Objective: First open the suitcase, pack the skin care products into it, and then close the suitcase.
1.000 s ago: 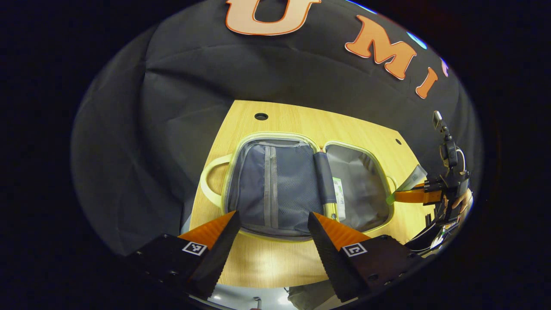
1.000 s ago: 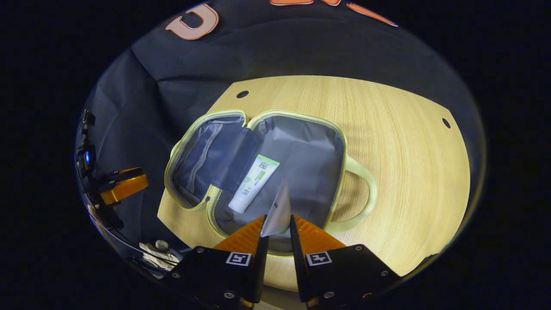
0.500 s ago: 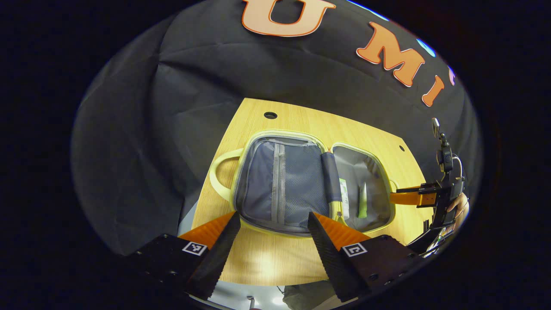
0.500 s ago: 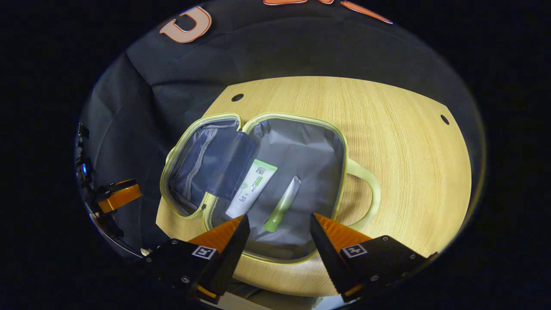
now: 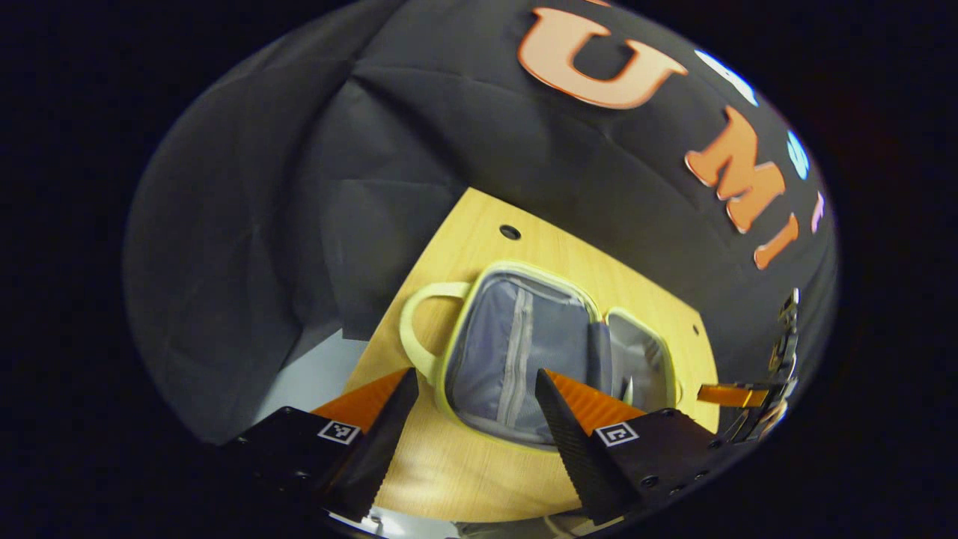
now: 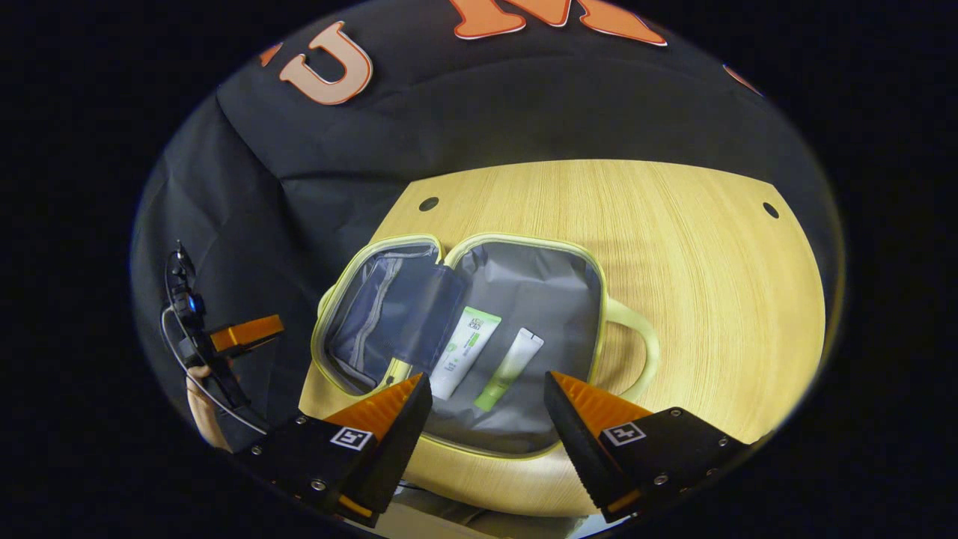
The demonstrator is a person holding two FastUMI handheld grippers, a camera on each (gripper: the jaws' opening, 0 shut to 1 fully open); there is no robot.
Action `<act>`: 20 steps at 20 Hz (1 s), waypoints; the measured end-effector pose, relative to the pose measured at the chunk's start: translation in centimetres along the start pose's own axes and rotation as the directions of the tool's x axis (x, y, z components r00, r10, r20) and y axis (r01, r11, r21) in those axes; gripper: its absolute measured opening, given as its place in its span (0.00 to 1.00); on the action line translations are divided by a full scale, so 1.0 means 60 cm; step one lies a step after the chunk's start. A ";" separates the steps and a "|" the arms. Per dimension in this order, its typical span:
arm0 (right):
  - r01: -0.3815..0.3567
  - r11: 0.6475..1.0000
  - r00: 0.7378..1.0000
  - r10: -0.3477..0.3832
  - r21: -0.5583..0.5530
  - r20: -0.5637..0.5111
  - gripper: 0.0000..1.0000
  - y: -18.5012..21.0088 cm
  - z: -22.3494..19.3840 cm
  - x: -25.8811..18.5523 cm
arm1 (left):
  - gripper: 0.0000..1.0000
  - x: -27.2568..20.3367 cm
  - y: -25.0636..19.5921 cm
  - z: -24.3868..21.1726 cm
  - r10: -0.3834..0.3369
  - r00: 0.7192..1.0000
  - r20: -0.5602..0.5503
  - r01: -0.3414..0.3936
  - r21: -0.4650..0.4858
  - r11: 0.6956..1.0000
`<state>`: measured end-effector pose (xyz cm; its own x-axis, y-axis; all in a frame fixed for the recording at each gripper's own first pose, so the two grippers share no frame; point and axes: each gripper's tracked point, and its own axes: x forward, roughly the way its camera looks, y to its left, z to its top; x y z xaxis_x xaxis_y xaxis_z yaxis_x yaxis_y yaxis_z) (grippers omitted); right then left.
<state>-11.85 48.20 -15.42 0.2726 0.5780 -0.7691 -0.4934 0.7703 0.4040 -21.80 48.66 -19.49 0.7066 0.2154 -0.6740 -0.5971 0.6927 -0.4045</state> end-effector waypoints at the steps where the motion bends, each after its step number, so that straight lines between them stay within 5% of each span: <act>1: 0.001 1.000 1.000 -0.001 0.003 0.000 0.96 -0.001 0.002 -0.002 | 0.98 0.009 0.016 0.011 -0.013 1.000 0.017 0.014 -0.053 0.999; 5: 0.010 1.000 1.000 -0.009 0.029 -0.008 0.96 -0.010 0.005 -0.009 | 0.98 0.055 0.061 0.043 -0.108 0.991 0.073 0.123 -0.251 0.960; 10: 0.026 0.998 0.999 -0.025 0.058 -0.024 0.96 -0.021 0.012 -0.007 | 0.98 0.141 0.098 0.049 -0.220 0.969 0.113 0.248 -0.419 0.873; 15: 0.027 0.995 0.999 -0.023 0.096 -0.047 0.96 -0.022 0.019 0.005 | 0.95 0.190 0.108 0.043 -0.262 0.958 0.115 0.285 -0.480 0.830; 18: 0.030 0.994 0.998 -0.024 0.103 -0.058 0.96 -0.024 0.019 0.009 | 0.95 0.203 0.102 0.039 -0.276 0.956 0.103 0.290 -0.478 0.829; 20: 0.032 0.994 0.998 -0.026 0.101 -0.063 0.96 -0.025 0.018 0.010 | 0.80 0.227 0.104 0.038 -0.262 0.960 0.100 0.277 -0.472 0.837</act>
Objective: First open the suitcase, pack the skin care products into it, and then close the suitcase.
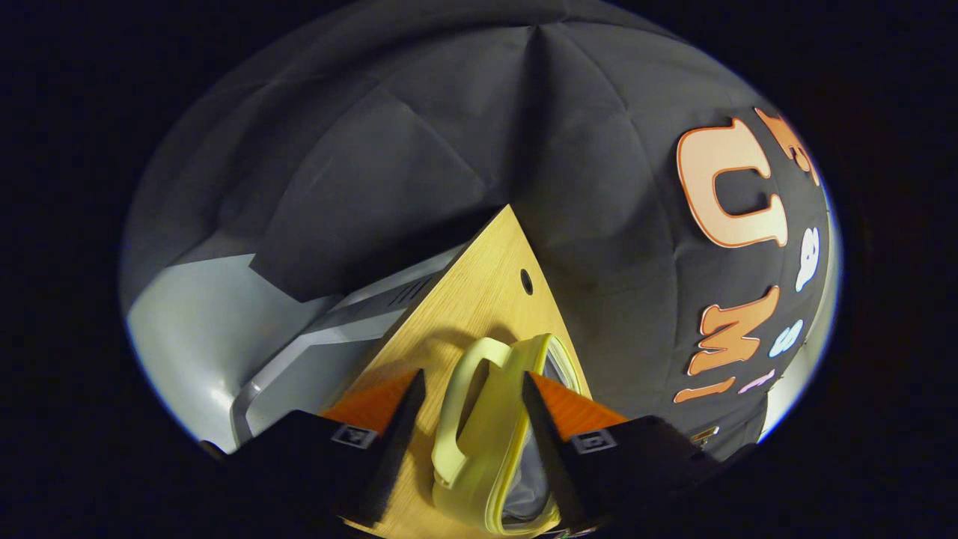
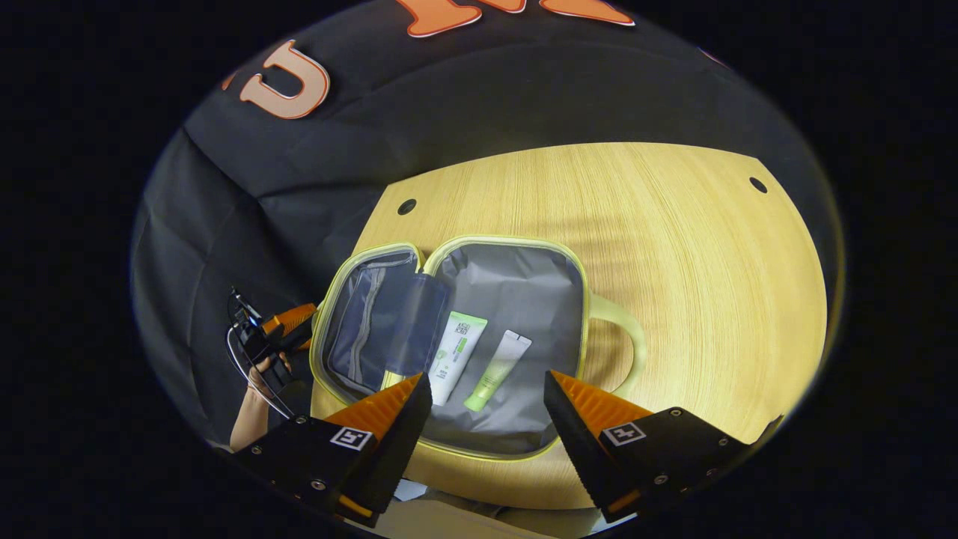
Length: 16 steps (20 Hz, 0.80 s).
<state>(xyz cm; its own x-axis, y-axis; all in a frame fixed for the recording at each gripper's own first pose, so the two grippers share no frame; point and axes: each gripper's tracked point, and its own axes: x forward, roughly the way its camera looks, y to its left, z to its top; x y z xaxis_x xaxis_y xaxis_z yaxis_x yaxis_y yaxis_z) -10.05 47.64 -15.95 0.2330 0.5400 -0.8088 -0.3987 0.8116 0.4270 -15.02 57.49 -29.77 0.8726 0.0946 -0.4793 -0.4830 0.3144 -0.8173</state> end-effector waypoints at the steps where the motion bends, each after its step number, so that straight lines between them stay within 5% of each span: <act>1: 0.001 1.000 1.000 -0.001 -0.002 0.000 0.96 -0.001 0.001 0.000 | 0.73 0.004 -0.007 -0.003 -0.010 1.000 -0.009 0.010 -0.008 1.000; 2: 0.001 1.000 1.000 -0.001 -0.004 0.001 0.96 -0.002 0.000 0.000 | 0.67 0.006 -0.015 -0.011 -0.013 1.000 -0.028 0.013 -0.015 1.000; 3: 0.001 1.000 1.000 -0.001 -0.006 0.003 0.96 -0.003 0.002 0.000 | 0.60 0.016 0.018 -0.005 0.095 0.995 0.009 -0.096 0.006 0.995; 5: 0.001 1.000 1.000 -0.001 -0.009 0.008 0.96 -0.009 0.004 -0.003 | 0.17 0.014 0.021 -0.009 0.113 0.994 -0.006 -0.113 0.002 0.994; 6: 0.002 1.000 1.000 -0.002 -0.012 0.012 0.96 -0.009 0.004 -0.006 | 0.13 0.010 0.009 -0.013 0.101 0.995 -0.007 -0.101 0.005 0.995; 12: -0.005 0.999 0.998 0.007 -0.033 0.055 0.96 -0.021 0.022 -0.024 | 0.10 -0.042 -0.074 0.002 0.195 0.980 0.045 -0.199 0.153 0.968; 16: 0.000 0.998 0.993 0.007 -0.057 0.121 0.96 -0.039 0.047 -0.049 | 0.10 -0.088 -0.187 0.009 0.183 0.979 0.092 -0.201 0.251 0.947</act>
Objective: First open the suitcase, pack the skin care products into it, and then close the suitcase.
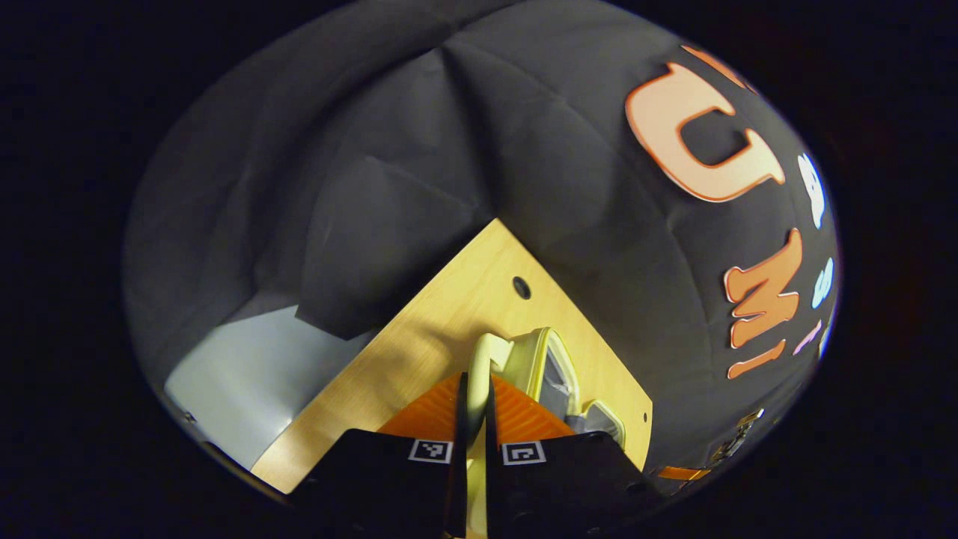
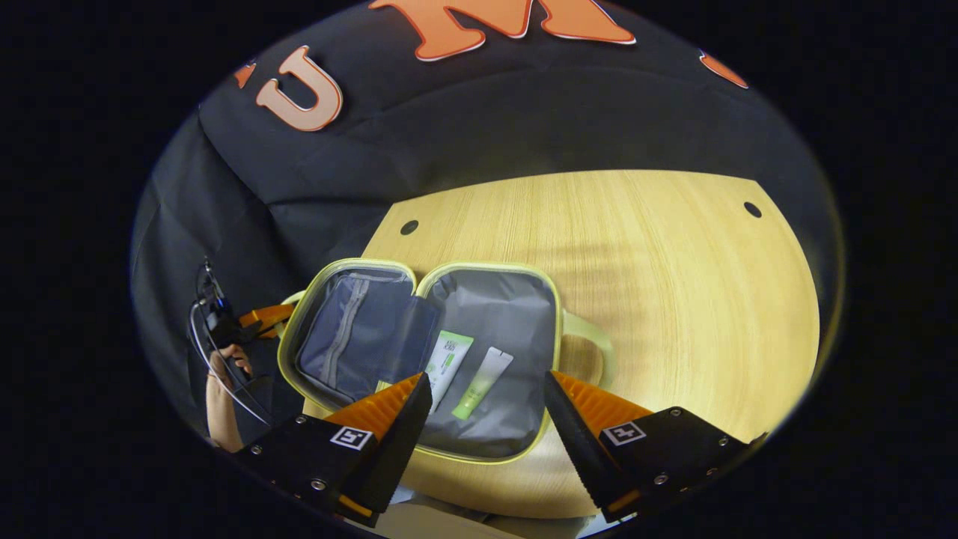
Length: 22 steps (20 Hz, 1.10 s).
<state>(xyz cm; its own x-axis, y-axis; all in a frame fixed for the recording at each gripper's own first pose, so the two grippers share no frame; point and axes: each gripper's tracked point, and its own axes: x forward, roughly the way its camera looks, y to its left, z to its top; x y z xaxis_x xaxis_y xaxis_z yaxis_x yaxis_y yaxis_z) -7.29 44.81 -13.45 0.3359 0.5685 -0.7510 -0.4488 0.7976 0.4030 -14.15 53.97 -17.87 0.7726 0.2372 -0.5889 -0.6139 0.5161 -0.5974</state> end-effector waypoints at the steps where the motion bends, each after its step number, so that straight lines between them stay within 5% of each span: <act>1: 0.001 1.000 1.000 -0.001 -0.009 0.020 0.96 -0.008 0.010 -0.009 | 0.10 -0.015 -0.032 0.007 -0.010 1.000 0.015 0.009 0.028 1.000; 11: 0.096 0.988 0.955 -0.057 -0.121 0.293 0.95 -0.182 0.110 -0.167 | 0.10 -0.109 -0.406 -0.063 -0.043 0.996 0.075 0.015 0.345 0.939; 17: 0.123 0.988 0.936 -0.086 -0.088 0.342 0.95 -0.310 0.093 -0.242 | 0.10 -0.044 -0.586 -0.217 -0.023 0.998 0.058 -0.012 0.530 0.848; 22: 0.162 0.985 0.926 -0.133 -0.052 0.352 0.96 -0.396 0.067 -0.292 | 0.10 0.020 -0.674 -0.358 -0.054 0.998 -0.033 0.063 0.570 0.820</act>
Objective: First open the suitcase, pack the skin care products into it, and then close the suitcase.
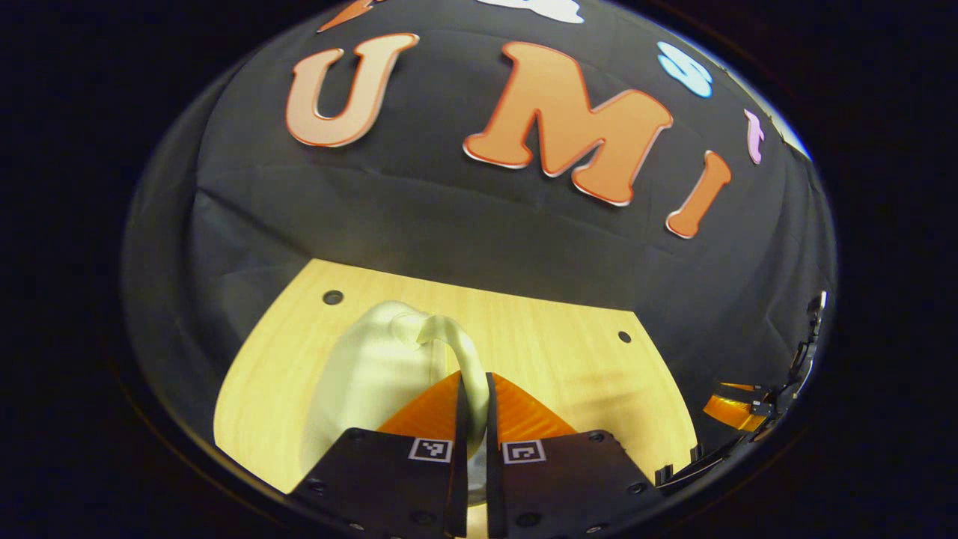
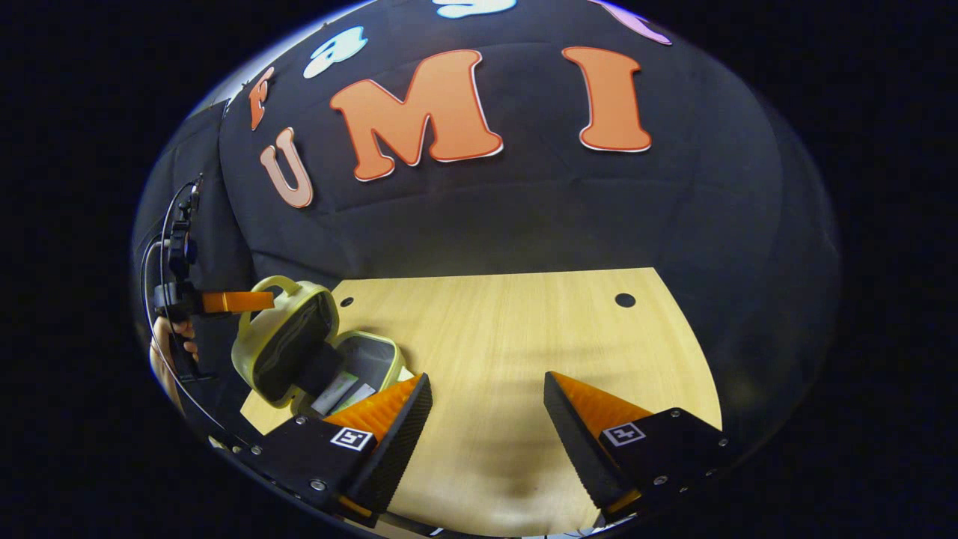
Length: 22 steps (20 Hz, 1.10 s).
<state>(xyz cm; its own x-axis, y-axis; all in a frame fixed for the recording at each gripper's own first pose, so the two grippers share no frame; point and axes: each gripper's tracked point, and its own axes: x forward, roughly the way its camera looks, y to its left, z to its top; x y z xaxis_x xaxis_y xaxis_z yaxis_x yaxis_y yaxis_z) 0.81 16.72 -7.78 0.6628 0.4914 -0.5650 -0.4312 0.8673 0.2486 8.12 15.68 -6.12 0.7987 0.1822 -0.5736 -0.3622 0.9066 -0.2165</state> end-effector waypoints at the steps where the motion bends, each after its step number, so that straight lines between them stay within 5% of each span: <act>1: 0.008 1.000 1.000 -0.008 0.005 -0.003 0.96 -0.018 -0.006 -0.004 | 0.10 0.017 -0.025 -0.020 -0.013 1.000 -0.020 0.013 0.016 1.000; 6: 0.041 0.999 0.999 -0.041 0.019 -0.024 0.95 -0.076 -0.028 -0.022 | 0.10 0.078 -0.106 -0.119 -0.055 0.989 -0.137 0.063 0.054 0.997; 15: 0.055 0.998 0.997 -0.054 0.013 -0.052 0.96 -0.116 -0.046 -0.033 | 0.11 0.194 -0.162 -0.265 -0.010 0.968 -0.252 0.045 0.132 0.990; 22: 0.062 0.998 0.997 -0.061 0.025 -0.054 0.96 -0.117 -0.054 -0.047 | 0.11 0.196 -0.161 -0.298 0.032 0.960 -0.278 0.032 0.222 0.975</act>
<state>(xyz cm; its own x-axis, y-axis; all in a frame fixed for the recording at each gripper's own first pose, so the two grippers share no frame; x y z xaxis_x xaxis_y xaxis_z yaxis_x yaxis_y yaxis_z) 0.00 9.02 -10.48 0.6536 0.4327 -0.6210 -0.3739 0.8980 0.2321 12.41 2.28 -24.89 0.6218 0.0982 -0.7770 -0.2211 0.9738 -0.0538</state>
